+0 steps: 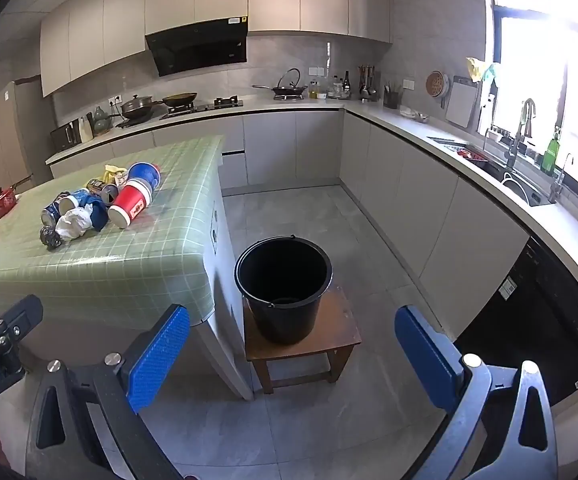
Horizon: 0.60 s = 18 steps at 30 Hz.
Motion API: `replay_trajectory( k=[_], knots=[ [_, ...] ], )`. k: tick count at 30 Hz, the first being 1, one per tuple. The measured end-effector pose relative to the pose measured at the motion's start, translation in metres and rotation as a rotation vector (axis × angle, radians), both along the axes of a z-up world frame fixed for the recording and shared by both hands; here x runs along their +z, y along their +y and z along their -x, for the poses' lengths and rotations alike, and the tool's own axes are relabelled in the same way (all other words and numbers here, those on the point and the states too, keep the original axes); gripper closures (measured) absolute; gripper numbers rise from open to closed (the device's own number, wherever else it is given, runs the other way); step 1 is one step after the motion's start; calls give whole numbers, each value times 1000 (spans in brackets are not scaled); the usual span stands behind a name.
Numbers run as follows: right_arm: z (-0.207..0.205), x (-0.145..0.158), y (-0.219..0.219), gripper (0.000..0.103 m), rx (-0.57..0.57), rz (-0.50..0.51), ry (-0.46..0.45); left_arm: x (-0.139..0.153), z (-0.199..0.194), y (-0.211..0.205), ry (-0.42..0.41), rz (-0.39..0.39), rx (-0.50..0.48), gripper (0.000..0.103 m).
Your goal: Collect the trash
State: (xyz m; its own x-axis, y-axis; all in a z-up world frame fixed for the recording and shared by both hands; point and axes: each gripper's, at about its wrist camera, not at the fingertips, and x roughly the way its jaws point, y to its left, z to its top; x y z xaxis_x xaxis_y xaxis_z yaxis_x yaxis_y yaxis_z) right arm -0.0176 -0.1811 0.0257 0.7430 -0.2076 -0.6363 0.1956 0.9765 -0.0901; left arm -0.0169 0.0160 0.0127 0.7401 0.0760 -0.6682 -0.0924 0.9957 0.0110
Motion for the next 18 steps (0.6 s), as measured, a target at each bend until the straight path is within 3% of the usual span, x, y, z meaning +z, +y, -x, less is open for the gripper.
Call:
replay_trajectory(
  k=[18],
  knots=[
    [-5, 1, 3, 0, 14, 2, 6, -5, 3, -4, 18, -1, -21, 0]
  ],
)
